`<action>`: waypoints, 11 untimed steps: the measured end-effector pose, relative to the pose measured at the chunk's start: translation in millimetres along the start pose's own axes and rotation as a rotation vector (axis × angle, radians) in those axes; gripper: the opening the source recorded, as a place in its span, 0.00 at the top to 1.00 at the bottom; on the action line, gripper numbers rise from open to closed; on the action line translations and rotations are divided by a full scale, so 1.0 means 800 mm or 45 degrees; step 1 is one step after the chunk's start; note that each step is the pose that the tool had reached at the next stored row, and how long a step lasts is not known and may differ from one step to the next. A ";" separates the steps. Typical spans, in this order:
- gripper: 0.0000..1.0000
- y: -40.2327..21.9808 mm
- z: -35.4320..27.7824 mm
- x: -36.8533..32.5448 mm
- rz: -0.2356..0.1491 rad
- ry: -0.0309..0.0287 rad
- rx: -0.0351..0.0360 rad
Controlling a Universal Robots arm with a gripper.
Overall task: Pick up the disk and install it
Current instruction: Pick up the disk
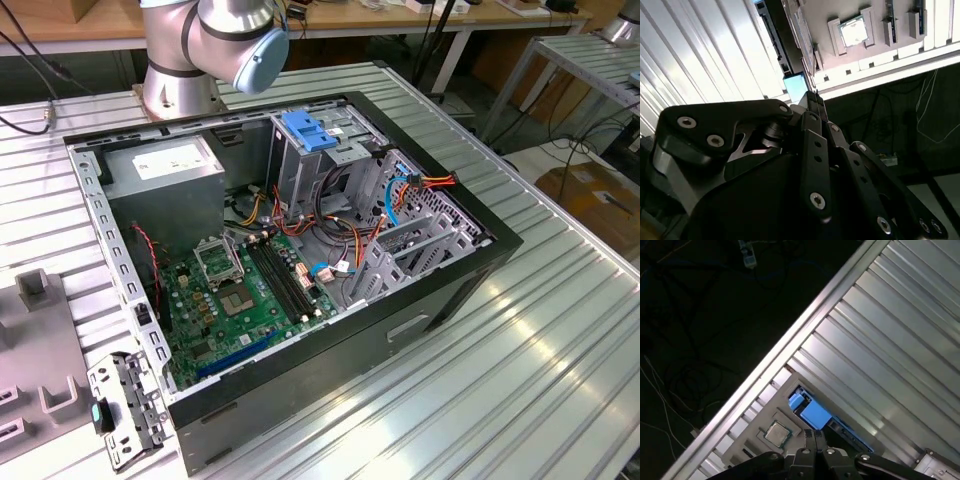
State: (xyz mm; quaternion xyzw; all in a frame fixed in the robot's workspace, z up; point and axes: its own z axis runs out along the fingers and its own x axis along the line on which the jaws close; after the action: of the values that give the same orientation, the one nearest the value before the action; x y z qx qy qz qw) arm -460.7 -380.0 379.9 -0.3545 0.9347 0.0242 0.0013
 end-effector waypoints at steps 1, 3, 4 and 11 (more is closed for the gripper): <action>0.89 0.0000 0.0001 0.0000 -0.023 0.0010 -0.0005; 0.89 0.0000 0.0002 0.0000 -0.075 0.0033 -0.0015; 0.89 0.0000 0.0002 0.0000 -0.103 0.0047 -0.0021; 0.89 0.0019 0.0005 -0.0017 -0.233 0.0103 -0.0046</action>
State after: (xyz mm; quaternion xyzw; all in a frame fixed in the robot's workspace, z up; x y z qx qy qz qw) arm -460.7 -377.9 379.7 -0.4385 0.8984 0.0243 -0.0009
